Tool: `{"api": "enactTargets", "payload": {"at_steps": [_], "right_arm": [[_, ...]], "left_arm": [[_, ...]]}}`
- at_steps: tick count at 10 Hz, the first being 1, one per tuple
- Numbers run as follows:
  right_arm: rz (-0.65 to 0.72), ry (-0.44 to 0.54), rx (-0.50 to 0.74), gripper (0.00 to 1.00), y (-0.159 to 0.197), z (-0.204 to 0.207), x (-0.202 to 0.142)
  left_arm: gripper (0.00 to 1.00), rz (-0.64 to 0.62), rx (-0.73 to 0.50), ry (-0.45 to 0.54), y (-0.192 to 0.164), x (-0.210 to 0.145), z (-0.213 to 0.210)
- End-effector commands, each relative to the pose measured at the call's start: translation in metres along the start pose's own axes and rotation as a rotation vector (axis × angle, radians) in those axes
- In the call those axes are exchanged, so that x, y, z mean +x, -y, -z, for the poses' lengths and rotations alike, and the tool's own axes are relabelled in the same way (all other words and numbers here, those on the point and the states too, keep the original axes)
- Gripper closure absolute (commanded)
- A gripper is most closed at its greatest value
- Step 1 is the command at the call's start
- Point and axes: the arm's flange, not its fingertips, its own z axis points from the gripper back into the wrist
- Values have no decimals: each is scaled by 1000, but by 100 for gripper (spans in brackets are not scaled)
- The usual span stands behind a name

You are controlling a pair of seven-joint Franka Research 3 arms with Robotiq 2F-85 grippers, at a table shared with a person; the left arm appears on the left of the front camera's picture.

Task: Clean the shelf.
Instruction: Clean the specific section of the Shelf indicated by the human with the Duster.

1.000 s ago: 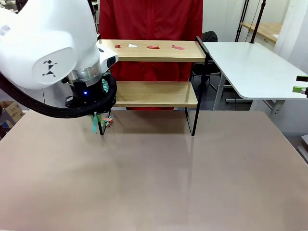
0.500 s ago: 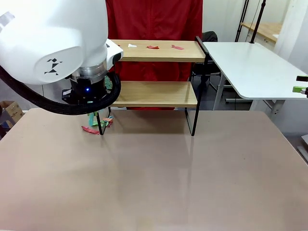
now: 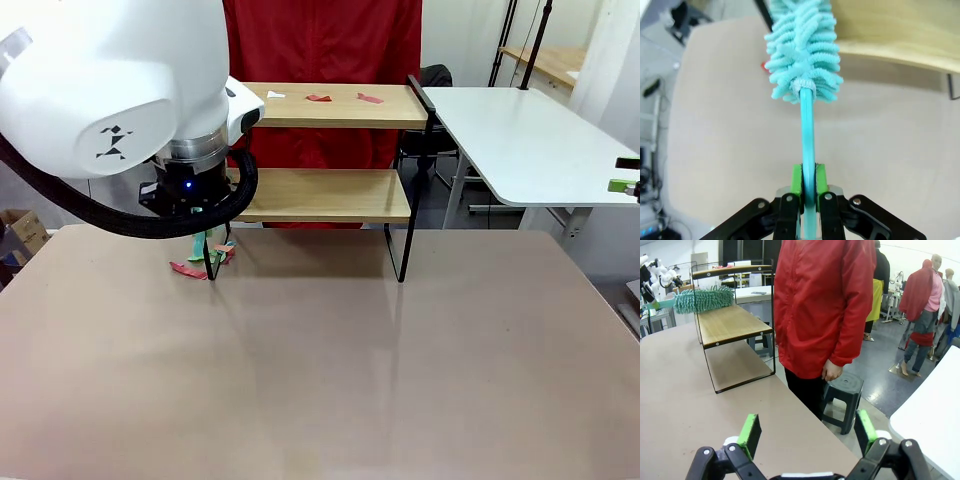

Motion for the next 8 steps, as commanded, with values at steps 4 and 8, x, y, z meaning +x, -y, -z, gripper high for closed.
{"api": "enactTargets", "payload": {"at_steps": [4,8], "right_arm": [[9,-12,-2,0,1,1,6],[9,-12,-2,0,1,1,6]], "left_arm": [[87,206,-105,85,-38,-19,-22],[87,430,-372,88,-86,-31,-44]]}}
